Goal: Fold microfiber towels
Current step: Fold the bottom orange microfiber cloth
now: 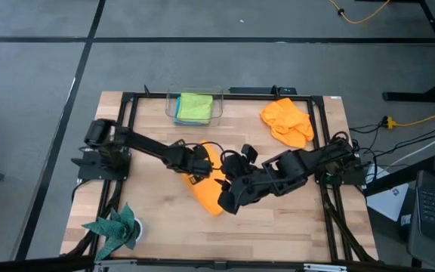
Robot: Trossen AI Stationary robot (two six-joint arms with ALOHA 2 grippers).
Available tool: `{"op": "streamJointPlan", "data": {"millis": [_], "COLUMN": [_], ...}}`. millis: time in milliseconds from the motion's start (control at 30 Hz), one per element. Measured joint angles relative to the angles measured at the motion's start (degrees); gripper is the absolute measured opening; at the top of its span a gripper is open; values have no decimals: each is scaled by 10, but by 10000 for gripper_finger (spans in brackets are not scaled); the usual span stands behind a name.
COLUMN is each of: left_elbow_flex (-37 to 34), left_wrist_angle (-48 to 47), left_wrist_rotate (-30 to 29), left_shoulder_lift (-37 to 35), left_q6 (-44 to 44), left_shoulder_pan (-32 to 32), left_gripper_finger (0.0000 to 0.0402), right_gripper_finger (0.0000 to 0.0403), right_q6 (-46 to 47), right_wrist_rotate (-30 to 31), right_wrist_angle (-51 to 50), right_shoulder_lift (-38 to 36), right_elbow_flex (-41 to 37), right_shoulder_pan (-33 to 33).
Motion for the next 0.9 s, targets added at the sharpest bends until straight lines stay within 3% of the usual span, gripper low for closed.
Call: {"op": "streamJointPlan", "data": {"millis": [133, 267, 567, 733, 900], "left_elbow_flex": [37, 31, 16, 17, 21], "left_wrist_angle": [25, 152, 350, 376, 298], "left_wrist_rotate": [16, 71, 69, 86, 159], "left_shoulder_lift": [-47, -58, 77, 117, 105], "left_q6": [-11, -19, -59, -93, -95], "left_shoulder_pan": [-20, -69, -155, -184, -221], "left_gripper_finger": [149, 148, 138, 130, 122], "right_gripper_finger": [206, 206, 207, 207, 207], "right_q6": [1, 1, -25, -26, -26], "right_wrist_rotate": [0, 0, 0, -2, -2], "right_wrist_angle": [4, 14, 88, 88, 87], "right_shoulder_lift": [0, 0, 0, 0, 0], "right_elbow_flex": [0, 0, 6, 5, 5], "right_shoulder_pan": [0, 0, 0, 3, 11]}}
